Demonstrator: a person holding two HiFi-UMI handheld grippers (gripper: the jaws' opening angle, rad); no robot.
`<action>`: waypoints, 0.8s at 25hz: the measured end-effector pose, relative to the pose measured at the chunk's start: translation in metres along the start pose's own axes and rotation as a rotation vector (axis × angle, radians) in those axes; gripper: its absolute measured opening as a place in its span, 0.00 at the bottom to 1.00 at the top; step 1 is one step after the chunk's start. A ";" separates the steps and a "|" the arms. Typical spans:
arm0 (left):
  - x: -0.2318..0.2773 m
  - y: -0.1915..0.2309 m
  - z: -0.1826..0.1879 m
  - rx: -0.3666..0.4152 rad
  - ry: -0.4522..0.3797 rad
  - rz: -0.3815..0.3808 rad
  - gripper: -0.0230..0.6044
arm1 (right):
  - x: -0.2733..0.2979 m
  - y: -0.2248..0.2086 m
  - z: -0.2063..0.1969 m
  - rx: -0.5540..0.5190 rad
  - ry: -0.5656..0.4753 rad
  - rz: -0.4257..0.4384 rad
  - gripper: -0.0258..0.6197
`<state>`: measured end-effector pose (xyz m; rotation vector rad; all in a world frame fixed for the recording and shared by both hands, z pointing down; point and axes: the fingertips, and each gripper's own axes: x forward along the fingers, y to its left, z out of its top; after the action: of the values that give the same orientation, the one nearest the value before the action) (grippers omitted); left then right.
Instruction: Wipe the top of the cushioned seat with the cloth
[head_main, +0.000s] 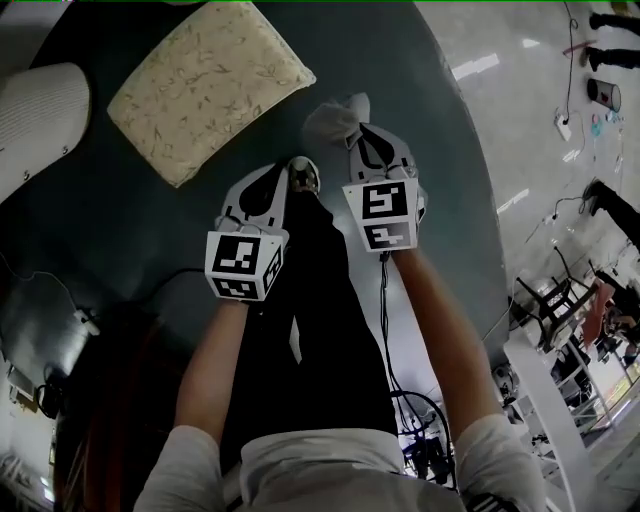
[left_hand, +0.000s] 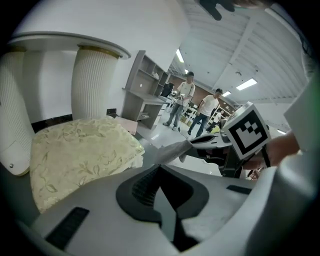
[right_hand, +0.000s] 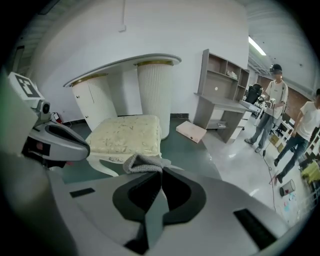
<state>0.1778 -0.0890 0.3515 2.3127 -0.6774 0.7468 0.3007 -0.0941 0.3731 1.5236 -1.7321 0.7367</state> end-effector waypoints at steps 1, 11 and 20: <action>0.008 0.003 -0.006 -0.004 -0.007 0.000 0.06 | 0.007 0.001 -0.005 0.001 -0.002 -0.001 0.06; 0.064 0.033 -0.063 -0.039 -0.084 -0.034 0.06 | 0.077 0.011 -0.036 0.038 -0.076 -0.067 0.06; 0.117 0.079 -0.137 -0.007 -0.067 -0.020 0.06 | 0.137 0.006 -0.023 0.045 -0.266 -0.095 0.06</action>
<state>0.1656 -0.0825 0.5478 2.3430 -0.6838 0.6595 0.2895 -0.1555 0.4971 1.7878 -1.8281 0.5470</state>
